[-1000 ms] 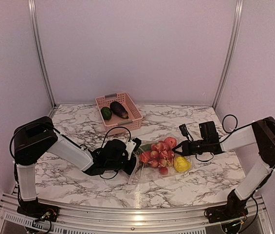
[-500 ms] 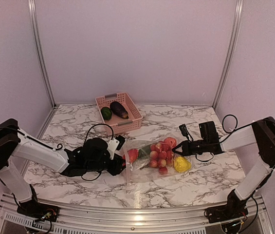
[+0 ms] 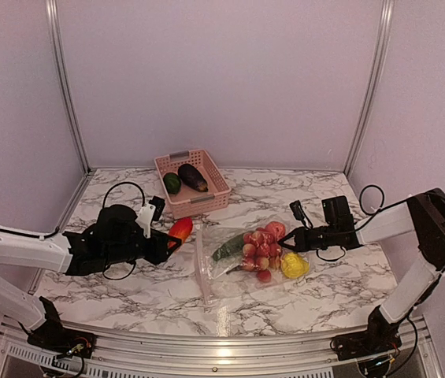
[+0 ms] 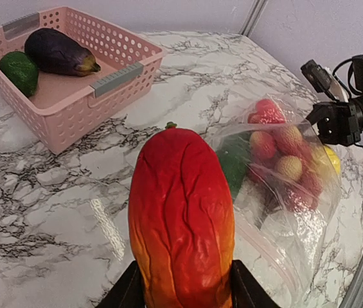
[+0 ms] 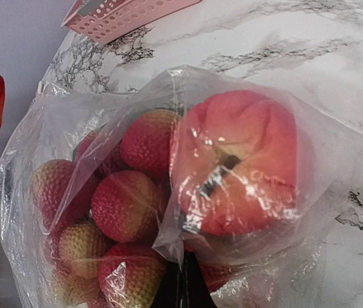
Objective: Open the zip-top bag and remove the fake food
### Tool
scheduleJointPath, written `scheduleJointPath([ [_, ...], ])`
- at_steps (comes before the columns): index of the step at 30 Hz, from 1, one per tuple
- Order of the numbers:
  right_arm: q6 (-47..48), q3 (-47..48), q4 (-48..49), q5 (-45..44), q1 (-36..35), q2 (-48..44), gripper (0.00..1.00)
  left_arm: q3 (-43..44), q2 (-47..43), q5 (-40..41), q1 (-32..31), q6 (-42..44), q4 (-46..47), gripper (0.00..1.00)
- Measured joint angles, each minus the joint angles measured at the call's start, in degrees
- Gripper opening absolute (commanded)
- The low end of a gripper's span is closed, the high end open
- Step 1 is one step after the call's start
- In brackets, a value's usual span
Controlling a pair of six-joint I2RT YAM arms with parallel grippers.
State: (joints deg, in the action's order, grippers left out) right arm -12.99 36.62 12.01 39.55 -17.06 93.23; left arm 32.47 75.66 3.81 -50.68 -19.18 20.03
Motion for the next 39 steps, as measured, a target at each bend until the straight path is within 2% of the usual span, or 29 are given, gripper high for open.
scheduleJointPath([
  [6,-0.02,0.00,0.33,0.33,0.00,0.42,0.00,9.51,2.25,-0.09,9.25,-0.09,-3.04,0.33],
  [13,-0.09,0.11,0.90,0.94,-0.07,0.94,0.00,29.64,14.78,-0.11,16.09,1.86,-7.54,0.34],
  [30,-0.48,0.63,1.29,1.11,-0.74,1.60,0.00,63.28,44.41,0.17,26.14,4.28,-16.46,0.37],
  [39,-0.48,1.11,1.57,1.55,-0.74,2.67,0.00,77.94,57.05,0.20,27.87,6.73,-20.15,0.41],
])
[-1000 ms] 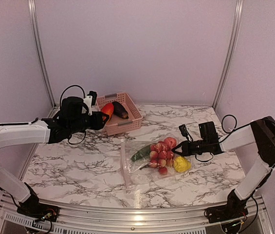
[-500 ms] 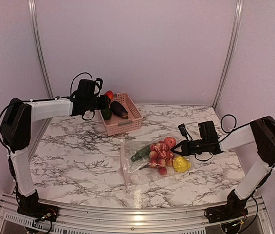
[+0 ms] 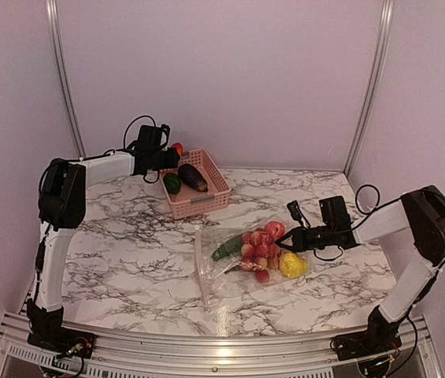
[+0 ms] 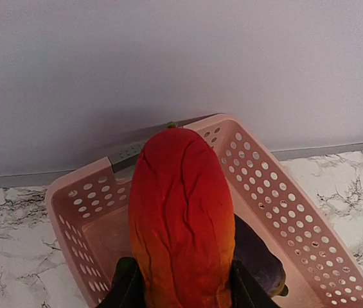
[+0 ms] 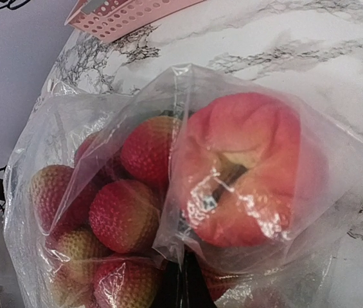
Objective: Open the zip-top bag and remove the fake food
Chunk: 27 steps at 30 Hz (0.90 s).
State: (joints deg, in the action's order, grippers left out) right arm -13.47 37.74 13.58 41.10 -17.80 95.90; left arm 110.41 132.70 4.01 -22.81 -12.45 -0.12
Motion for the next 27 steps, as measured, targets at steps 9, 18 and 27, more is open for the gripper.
scheduleJointPath([
  [9,0.02,0.37,-0.11,0.04,0.00,0.26,0.00,11.61,7.96,-0.04,1.05,1.55,-4.50,0.71],
  [18,0.00,0.37,-0.07,0.20,-0.07,0.26,0.00,12.13,7.32,-0.70,2.58,2.47,-5.99,0.79],
  [27,-0.13,0.09,0.17,0.44,-1.03,0.04,0.00,-23.74,-19.15,-2.71,1.66,0.68,3.56,0.74],
])
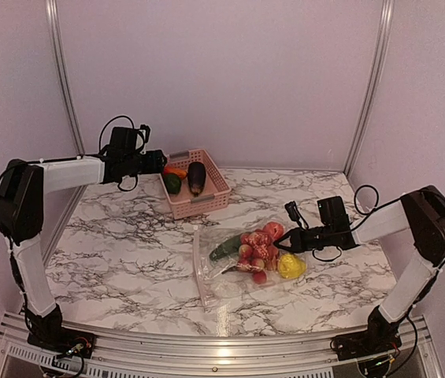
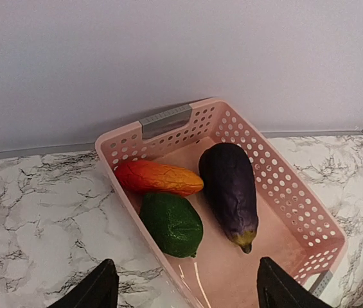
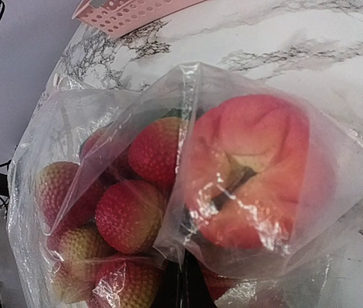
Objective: Open the zip-top bag and remove the fake food
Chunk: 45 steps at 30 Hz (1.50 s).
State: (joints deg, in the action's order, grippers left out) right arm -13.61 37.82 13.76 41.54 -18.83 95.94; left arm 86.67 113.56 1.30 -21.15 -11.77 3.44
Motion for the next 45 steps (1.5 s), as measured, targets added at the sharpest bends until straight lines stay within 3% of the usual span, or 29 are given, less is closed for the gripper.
scheduleJointPath([
  [11,-0.42,-1.38,0.87,0.46,-0.83,-0.94,0.00,-38.64,-26.82,-3.19,-6.86,-3.69,16.41,0.64],
  [17,-0.31,-1.38,0.85,0.46,-1.20,-0.94,0.00,-54.90,-35.98,-4.00,-12.00,-4.55,22.21,0.59],
  [22,-0.13,-1.33,0.85,0.46,-1.20,-0.70,0.00,-63.21,-36.74,-4.22,-15.15,-5.14,28.81,0.54],
  [32,0.17,-1.22,0.79,0.44,-1.20,-0.52,0.00,-65.46,-23.26,-5.57,-22.75,-2.71,43.30,0.46],
  [45,1.40,0.09,-0.76,0.42,-1.22,0.31,0.00,-52.37,-8.94,-9.05,-29.83,4.63,47.32,0.44],
])
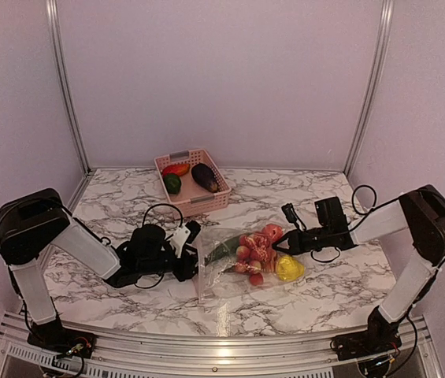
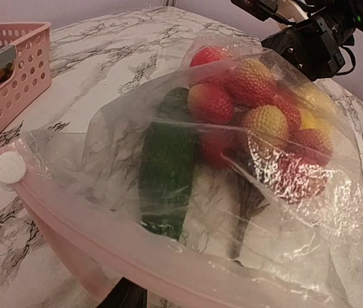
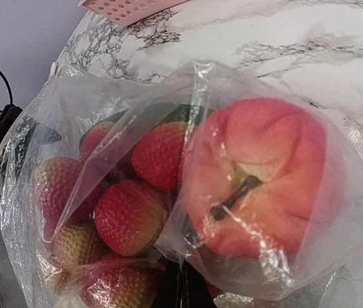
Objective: Open the zip-top bag and remove the fake food
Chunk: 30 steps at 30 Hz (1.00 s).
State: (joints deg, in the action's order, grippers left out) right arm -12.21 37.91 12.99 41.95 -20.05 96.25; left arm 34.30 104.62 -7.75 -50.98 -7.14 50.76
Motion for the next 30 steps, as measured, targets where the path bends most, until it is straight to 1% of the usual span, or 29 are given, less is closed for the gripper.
scheduleJointPath([
  [9,0.31,0.52,-0.22,0.02,0.00,0.39,0.00,10.03,6.12,-1.22,-0.31,3.98,-1.09,0.55],
  [14,0.39,0.55,-0.20,0.00,0.00,0.61,0.00,18.05,11.34,-0.76,-0.31,6.14,-6.29,0.55],
  [17,0.48,0.55,-0.22,-0.02,0.00,0.61,0.00,21.84,14.05,-0.15,-0.26,7.06,-9.81,0.49],
  [20,0.50,0.55,-0.28,-0.04,0.00,0.61,0.00,23.50,15.34,0.28,-0.24,7.61,-12.48,0.41],
  [22,0.52,0.55,-0.31,-0.04,0.00,0.61,0.00,23.61,15.54,0.39,-0.22,7.76,-14.12,0.34],
  [27,0.55,0.55,-0.39,-0.22,0.00,0.61,0.00,23.45,15.12,0.81,-0.17,7.87,-15.26,0.22],
  [30,0.52,0.55,-0.37,-0.31,0.02,0.61,0.00,21.46,12.92,1.09,-0.07,7.80,-16.63,0.19],
])
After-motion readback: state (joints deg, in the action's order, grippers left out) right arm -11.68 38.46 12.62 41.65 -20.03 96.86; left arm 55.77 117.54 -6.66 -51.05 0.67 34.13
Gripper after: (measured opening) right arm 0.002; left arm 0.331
